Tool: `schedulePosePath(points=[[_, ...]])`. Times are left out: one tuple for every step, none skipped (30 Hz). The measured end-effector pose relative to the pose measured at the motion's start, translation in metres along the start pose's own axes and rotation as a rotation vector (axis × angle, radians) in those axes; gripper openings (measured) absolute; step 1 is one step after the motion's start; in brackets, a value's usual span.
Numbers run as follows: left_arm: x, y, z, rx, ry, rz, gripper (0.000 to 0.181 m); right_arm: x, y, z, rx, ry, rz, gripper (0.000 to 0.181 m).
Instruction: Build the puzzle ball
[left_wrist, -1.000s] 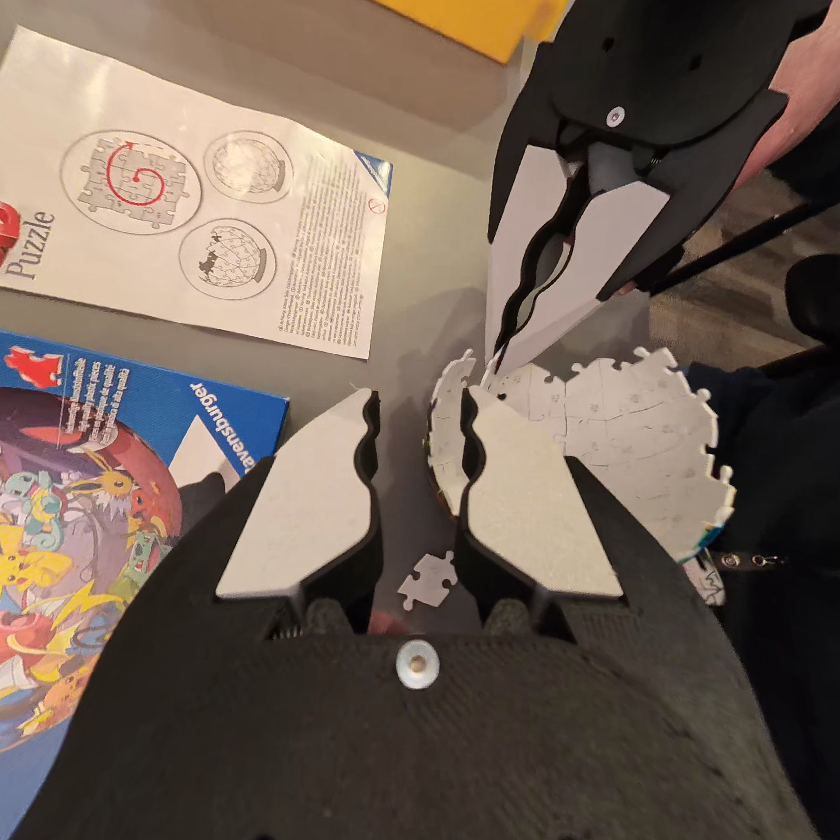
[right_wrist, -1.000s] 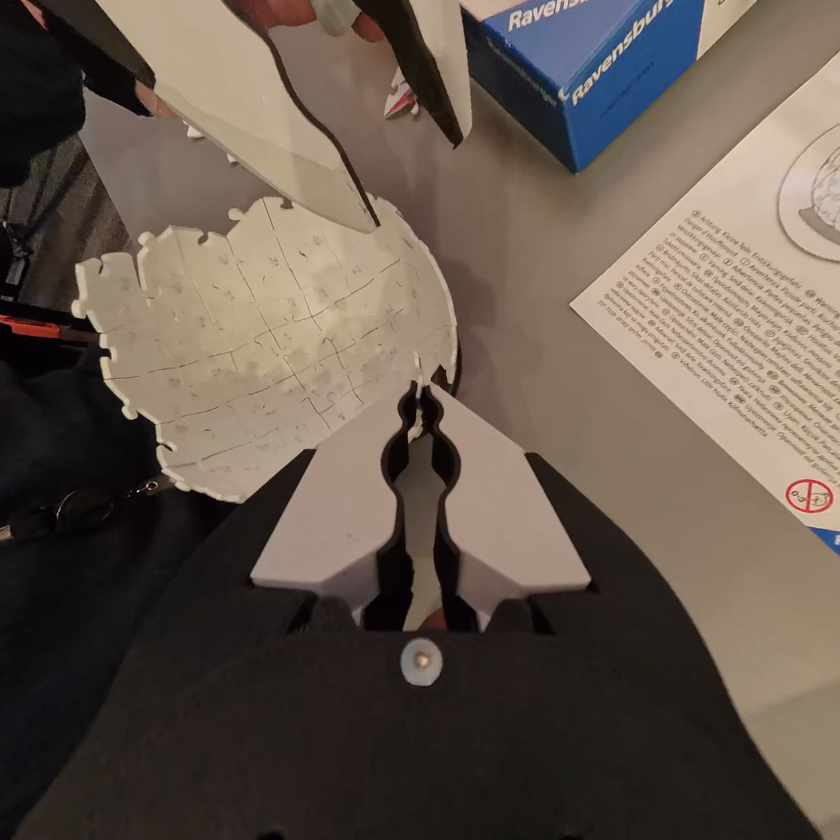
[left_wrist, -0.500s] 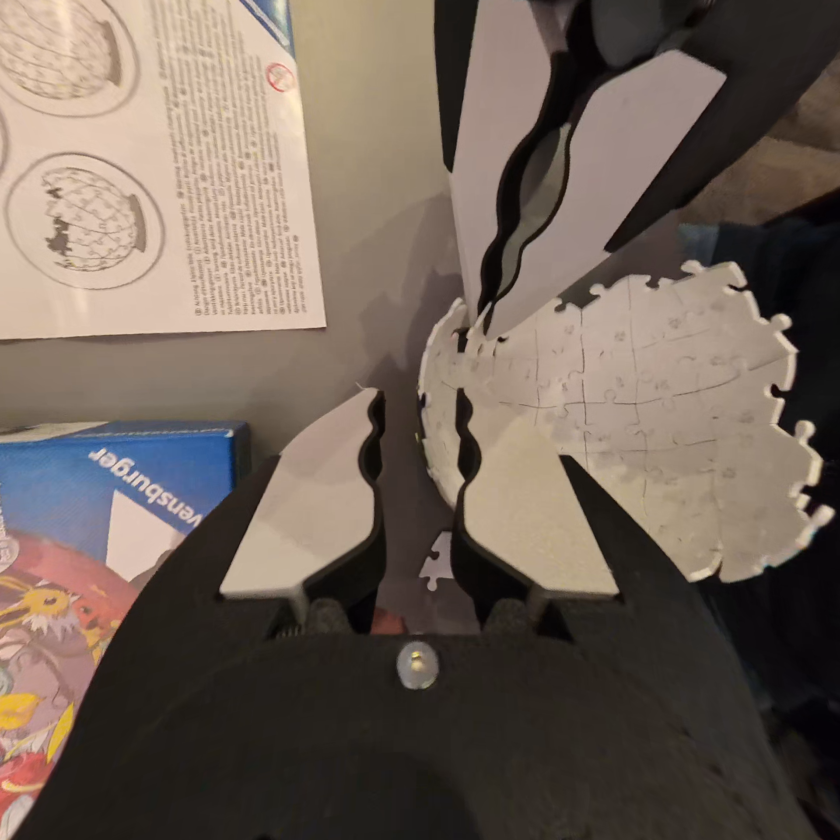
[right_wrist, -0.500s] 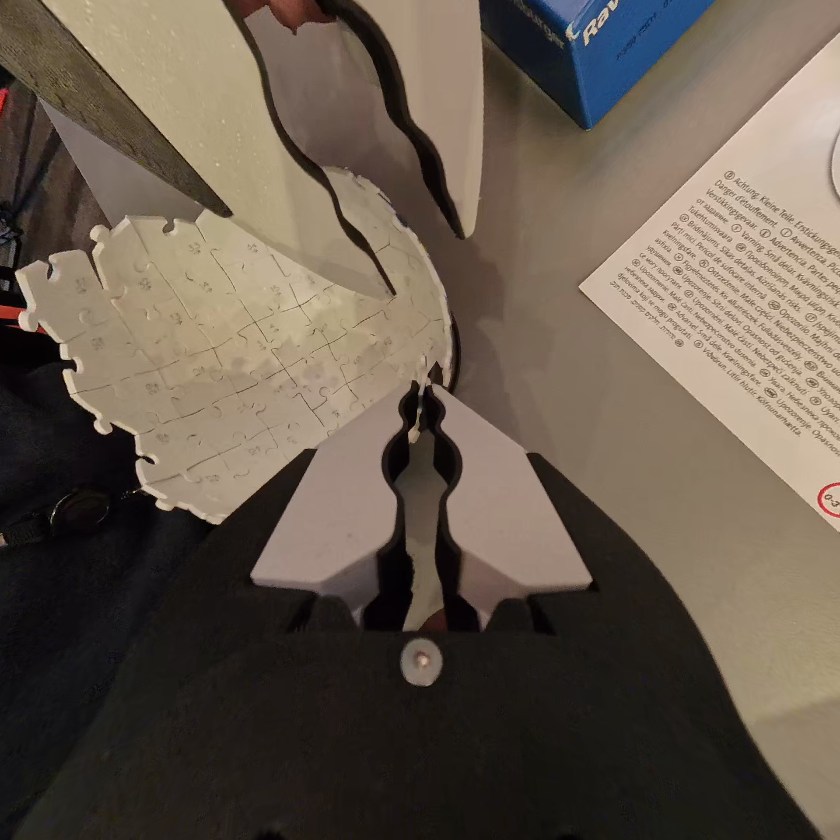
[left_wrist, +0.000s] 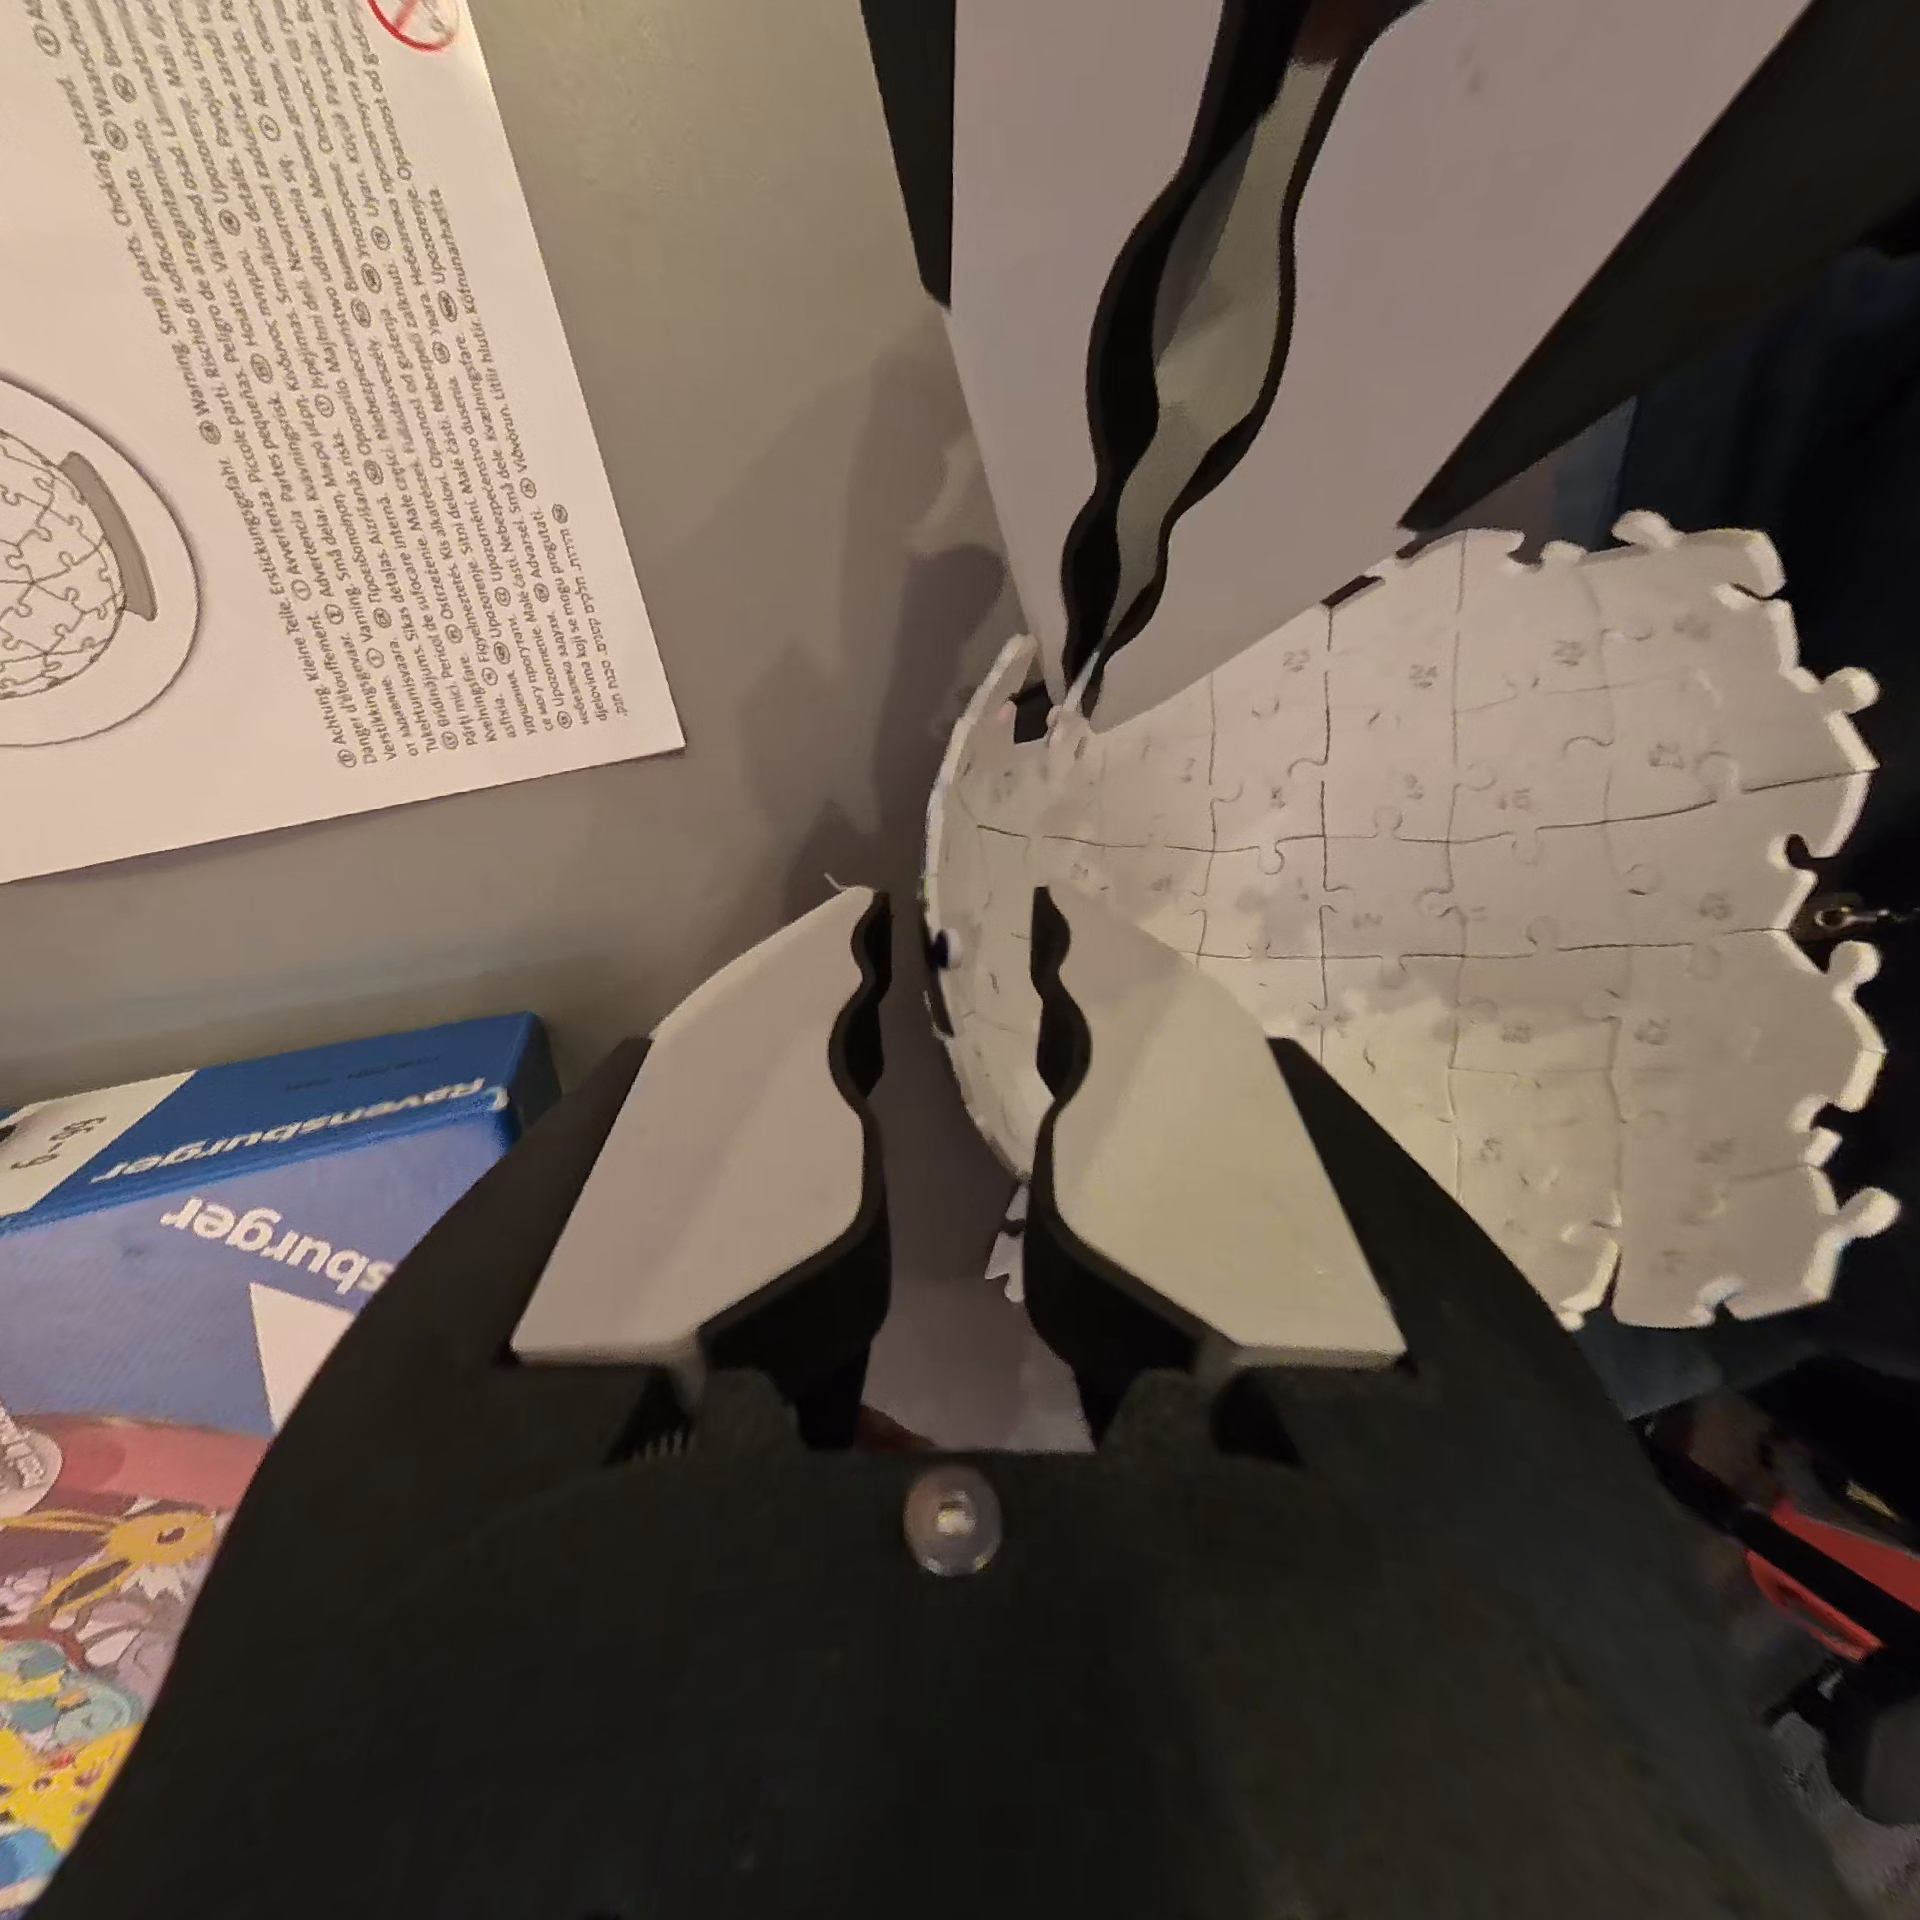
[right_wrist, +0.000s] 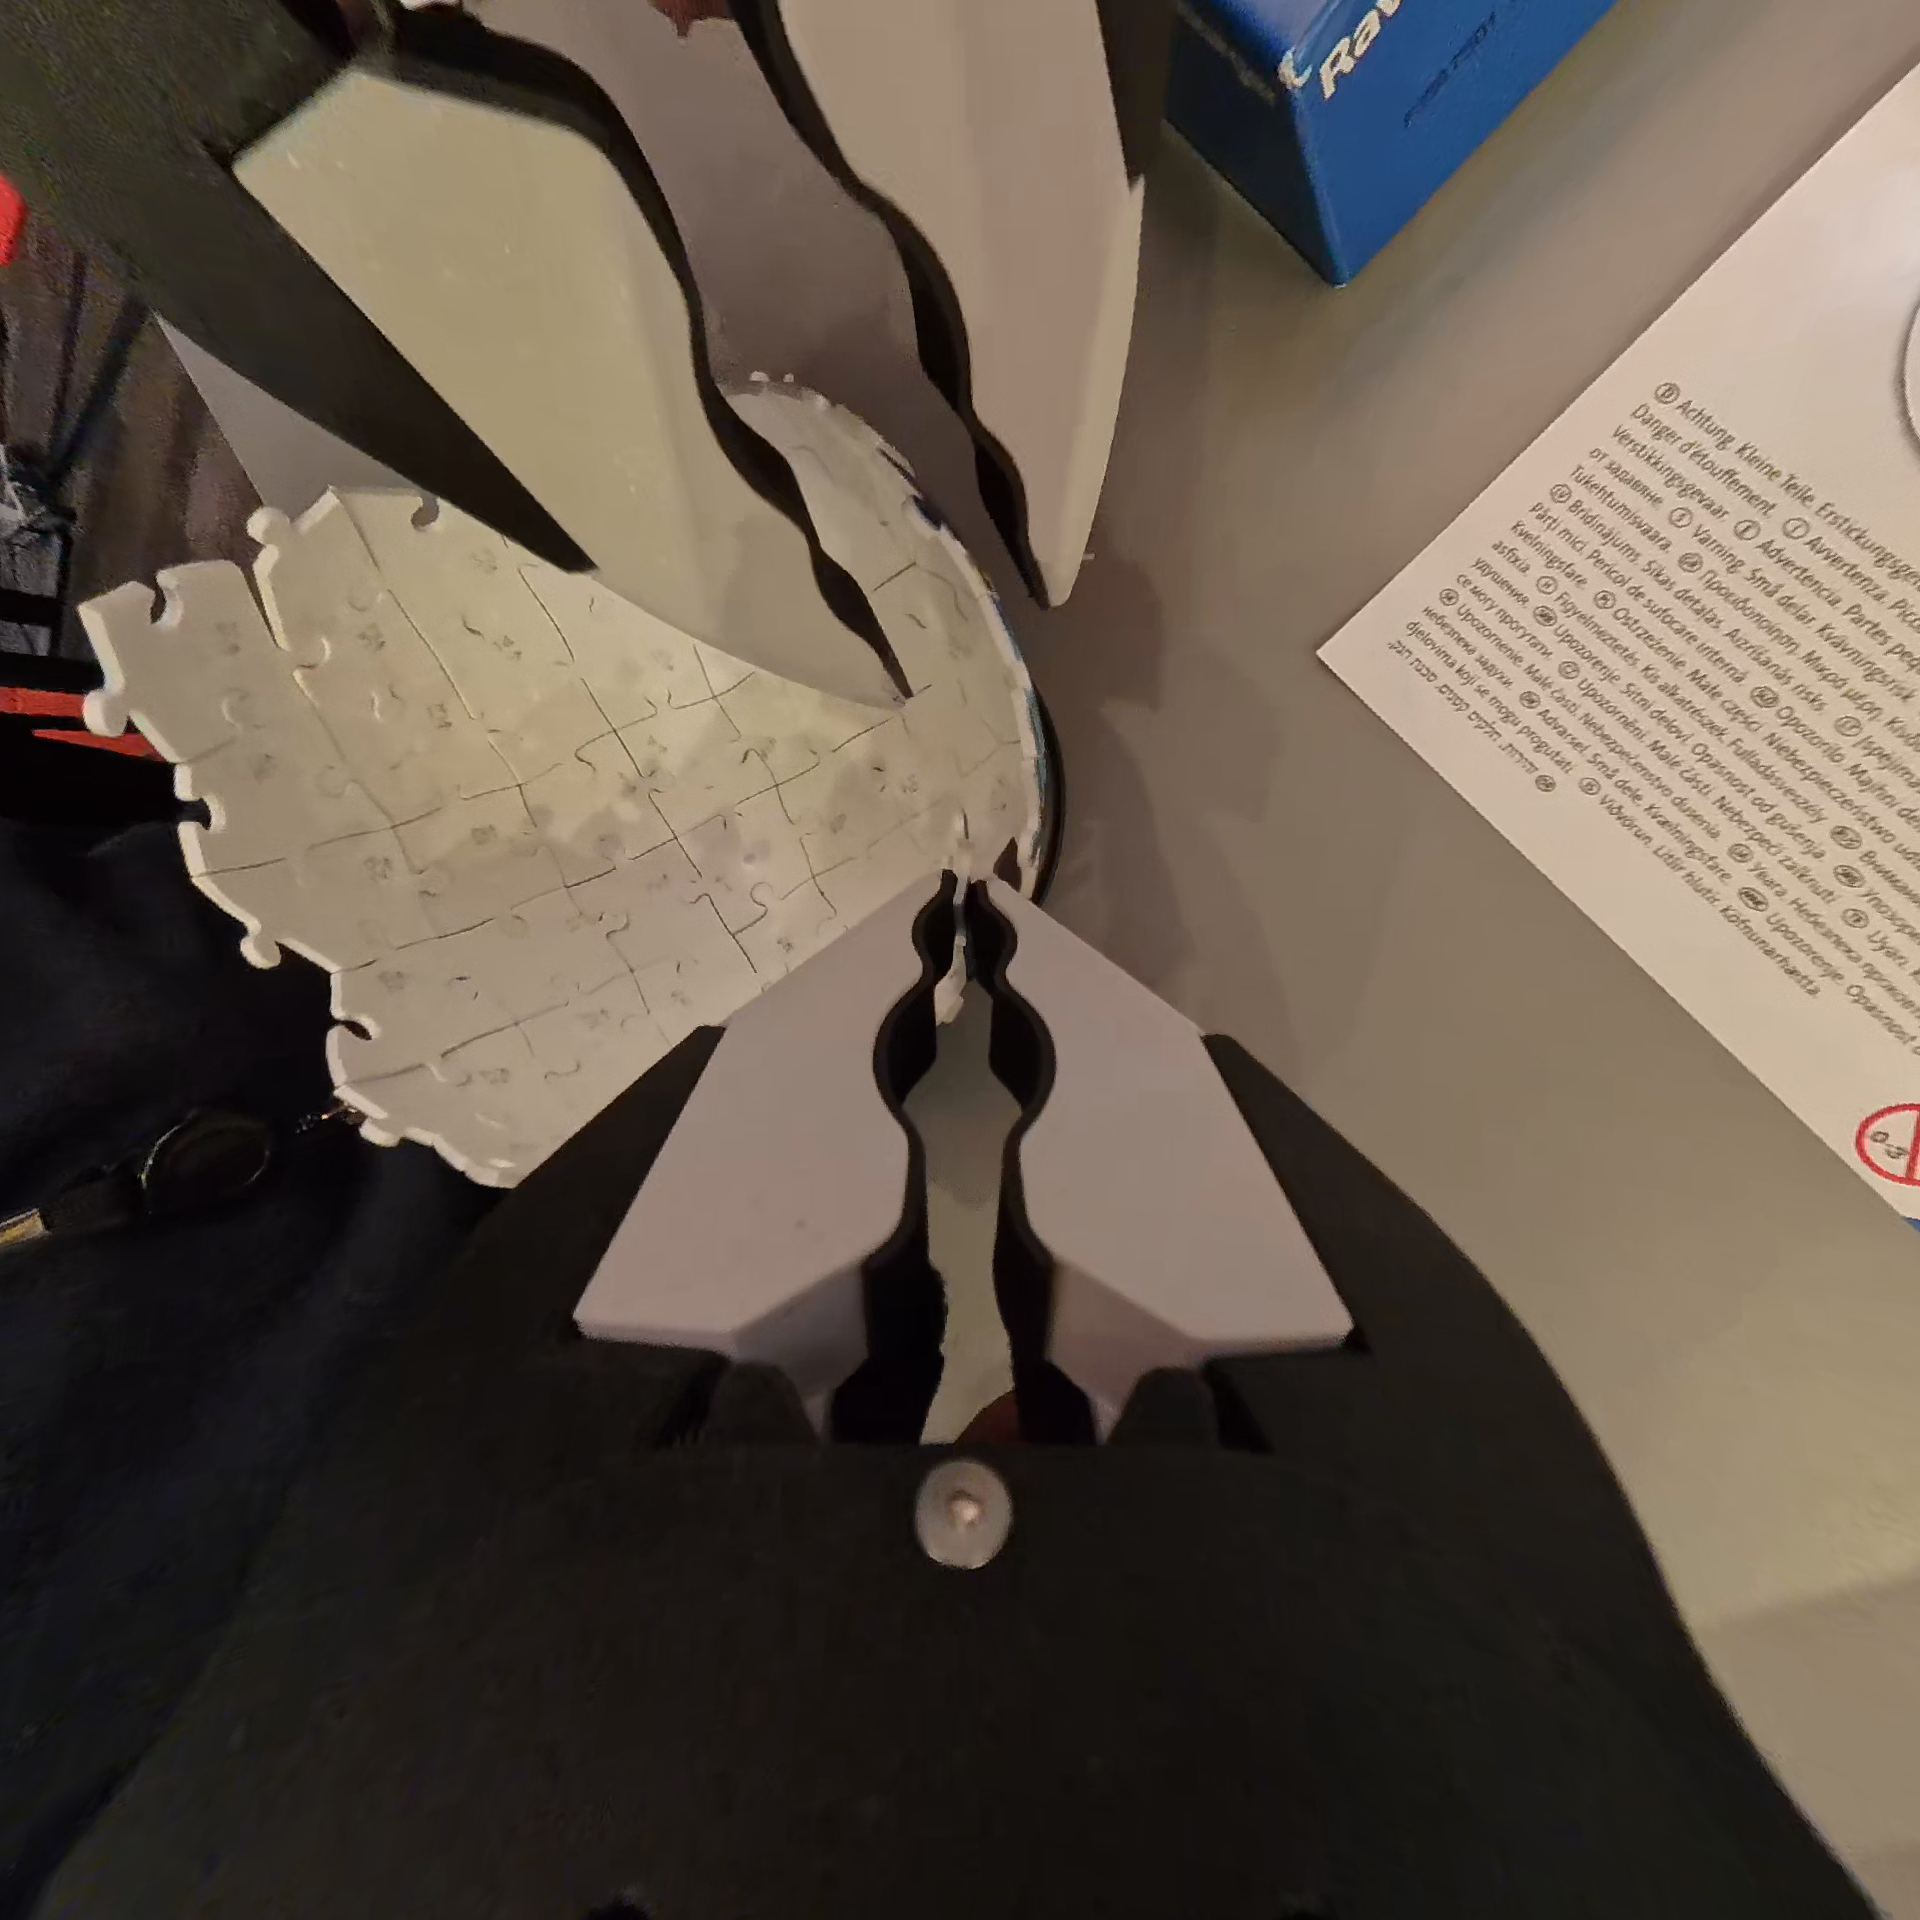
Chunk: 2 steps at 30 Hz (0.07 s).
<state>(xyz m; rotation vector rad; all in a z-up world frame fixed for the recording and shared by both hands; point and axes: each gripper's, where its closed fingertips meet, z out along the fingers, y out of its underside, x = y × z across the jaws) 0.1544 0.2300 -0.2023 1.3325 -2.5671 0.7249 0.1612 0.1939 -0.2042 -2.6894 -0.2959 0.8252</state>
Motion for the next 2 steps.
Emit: schedulePosePath(points=[[-0.0008, -0.0011, -0.0024, 0.022, 0.0, -0.008, 0.027, -0.0002, 0.0001, 0.0011, 0.006, -0.005, 0.004, 0.0], [-0.0012, -0.0025, -0.0049, 0.047, 0.006, -0.021, 0.027, 0.0, 0.0006, 0.0022, 0.011, -0.007, 0.007, 0.0]])
